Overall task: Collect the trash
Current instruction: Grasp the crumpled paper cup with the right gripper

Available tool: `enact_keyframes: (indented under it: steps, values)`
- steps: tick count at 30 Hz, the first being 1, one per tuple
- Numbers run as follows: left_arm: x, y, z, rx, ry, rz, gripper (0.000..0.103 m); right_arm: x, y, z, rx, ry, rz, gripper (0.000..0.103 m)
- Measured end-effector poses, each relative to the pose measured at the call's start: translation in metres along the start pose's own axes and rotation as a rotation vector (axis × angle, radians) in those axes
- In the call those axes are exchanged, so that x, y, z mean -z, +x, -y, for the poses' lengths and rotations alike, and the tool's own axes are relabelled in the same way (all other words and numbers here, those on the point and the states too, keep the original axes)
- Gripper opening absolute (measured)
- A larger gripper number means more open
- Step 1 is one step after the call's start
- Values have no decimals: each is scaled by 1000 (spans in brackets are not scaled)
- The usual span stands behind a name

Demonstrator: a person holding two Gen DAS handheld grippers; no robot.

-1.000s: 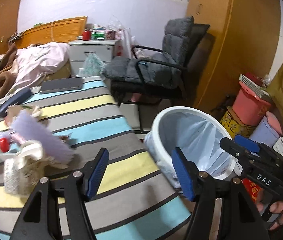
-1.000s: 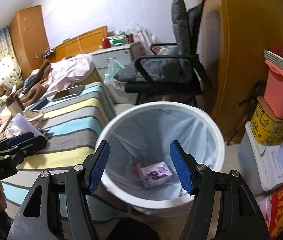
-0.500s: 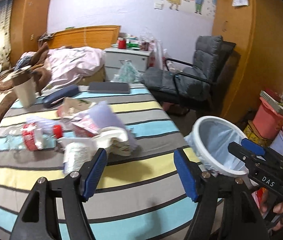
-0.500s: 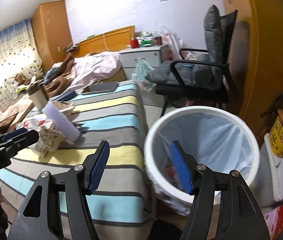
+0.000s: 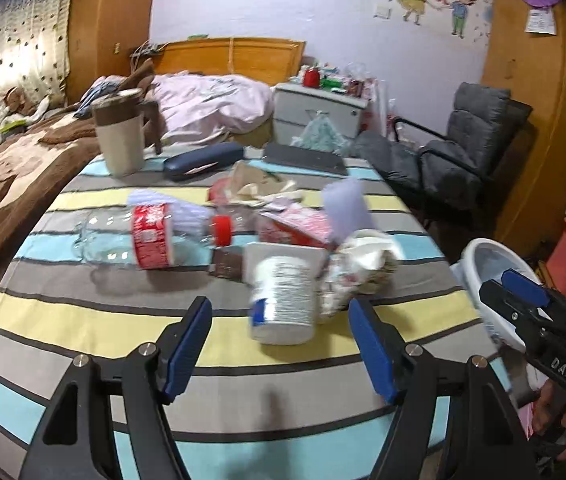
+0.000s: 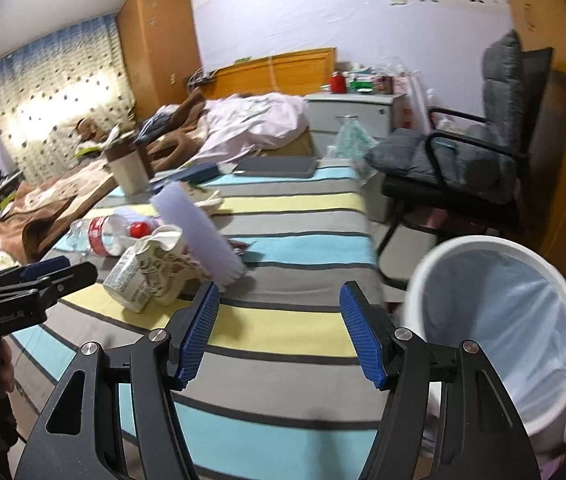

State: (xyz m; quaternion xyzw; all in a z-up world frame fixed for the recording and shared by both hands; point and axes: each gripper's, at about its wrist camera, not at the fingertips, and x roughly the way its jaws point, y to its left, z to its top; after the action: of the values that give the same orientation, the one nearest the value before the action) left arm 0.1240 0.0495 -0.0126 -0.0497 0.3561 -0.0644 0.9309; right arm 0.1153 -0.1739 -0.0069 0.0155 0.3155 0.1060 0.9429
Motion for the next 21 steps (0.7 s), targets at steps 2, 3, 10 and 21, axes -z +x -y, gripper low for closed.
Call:
enact_keyframes:
  steps: [2, 3, 10, 21]
  values:
    - [-1, 7, -7, -9, -12, -16, 73, -1, 6, -7, -16, -21, -7, 64]
    - [-1, 10, -9, -6, -15, -19, 73, -1, 10, -11, -21, -31, -15, 64]
    - [-4, 28, -17, 28, -12, -49, 73, -5, 23, -27, -58, -83, -49, 64]
    - [-9, 54, -22, 102, -16, -110, 73, -13, 39, -39, -153, -151, -82, 64]
